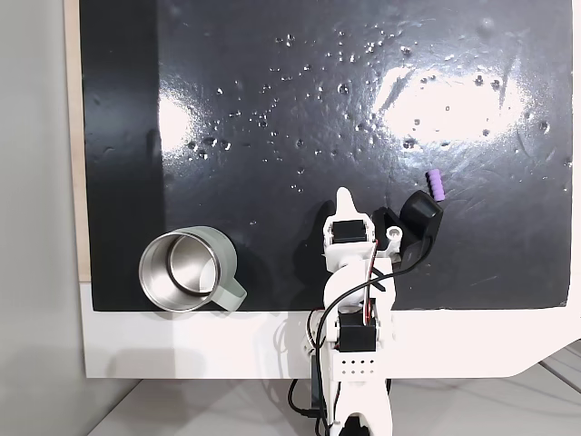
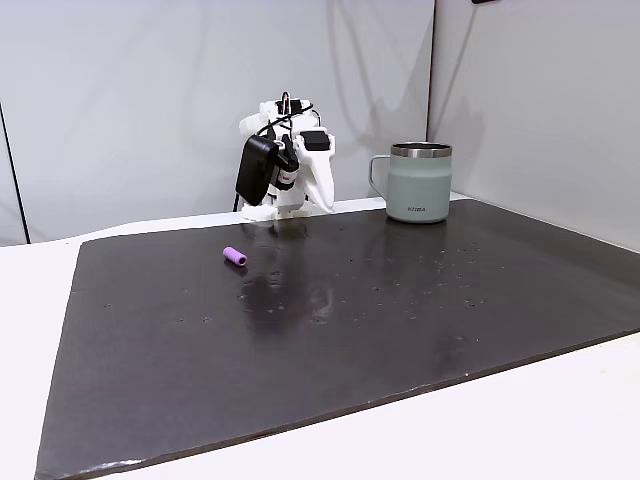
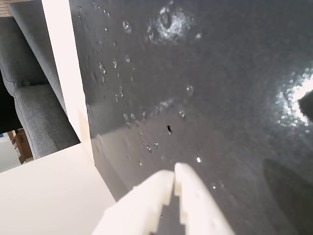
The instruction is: Grasp a pengrip and put it in the cup.
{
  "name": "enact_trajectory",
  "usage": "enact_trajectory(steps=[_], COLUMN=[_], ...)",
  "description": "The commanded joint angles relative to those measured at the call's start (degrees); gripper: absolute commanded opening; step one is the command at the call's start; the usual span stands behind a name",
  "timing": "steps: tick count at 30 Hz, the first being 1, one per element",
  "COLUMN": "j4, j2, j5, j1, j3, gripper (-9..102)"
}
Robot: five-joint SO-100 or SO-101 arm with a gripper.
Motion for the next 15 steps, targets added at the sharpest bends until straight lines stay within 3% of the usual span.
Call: enact_trajectory(steps=[1, 10, 15], j4=[-2.55, -2.20, 3.69], j2=[0.70, 0.70, -0.35], j5=[-0.79, -0.70, -1.76], j1=[3.34, 3.69, 4.22], j3=[-2.02, -2.72, -8.79], gripper=[0, 0, 0])
